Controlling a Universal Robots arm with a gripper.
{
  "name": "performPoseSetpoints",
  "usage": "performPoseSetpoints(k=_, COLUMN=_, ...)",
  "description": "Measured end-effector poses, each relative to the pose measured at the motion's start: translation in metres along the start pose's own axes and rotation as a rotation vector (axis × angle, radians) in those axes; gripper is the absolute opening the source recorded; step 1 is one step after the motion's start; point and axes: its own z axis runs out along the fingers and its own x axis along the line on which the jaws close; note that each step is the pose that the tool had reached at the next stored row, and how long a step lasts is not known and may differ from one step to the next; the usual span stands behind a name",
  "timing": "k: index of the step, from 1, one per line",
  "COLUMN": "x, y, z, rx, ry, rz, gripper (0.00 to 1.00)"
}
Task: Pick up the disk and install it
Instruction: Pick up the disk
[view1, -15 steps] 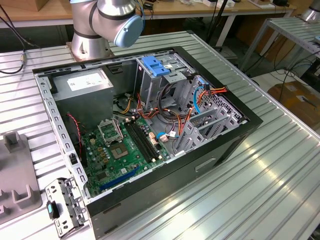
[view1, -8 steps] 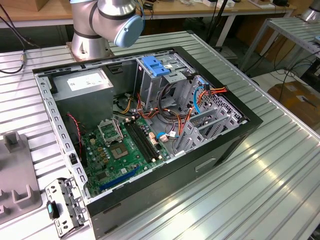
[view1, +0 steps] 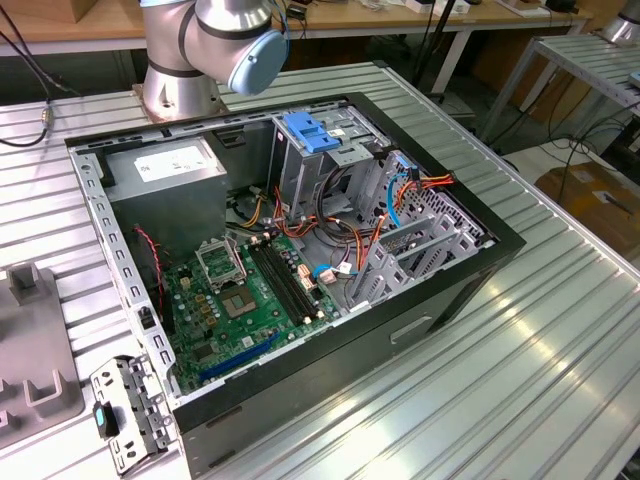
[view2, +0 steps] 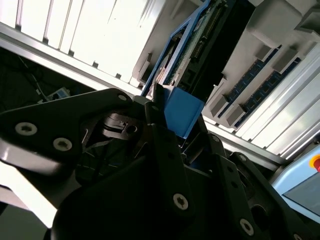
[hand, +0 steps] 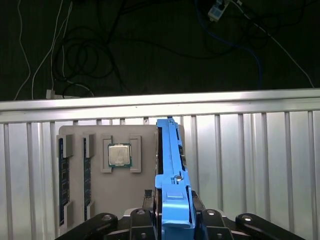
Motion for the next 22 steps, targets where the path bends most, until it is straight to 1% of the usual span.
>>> performPoseSetpoints(k=2, x=-0.0011, y=-0.0012, z=-0.0004, rx=0.0001, ry=-0.0001, rz=0.0, gripper=0.37)
performPoseSetpoints(k=7, x=-0.005, y=-0.0012, z=-0.0005, rx=0.0001, ry=0.001, rz=0.0, gripper=0.37)
performPoseSetpoints(k=12, x=-0.0066, y=-0.0011, z=-0.0006, rx=0.0014, ry=0.003, rz=-0.001, gripper=0.37)
performPoseSetpoints(k=15, x=-0.0076, y=-0.0011, z=-0.0005, rx=0.0099, ry=0.007, rz=-0.002, gripper=0.37)
performPoseSetpoints(k=16, x=-0.0079, y=-0.0011, z=-0.0005, rx=0.0142, ry=0.0084, rz=-0.002, gripper=0.37)
performPoseSetpoints(k=22, x=-0.0106, y=-0.001, z=-0.0006, rx=0.0446, ry=0.0185, rz=-0.002, gripper=0.37)
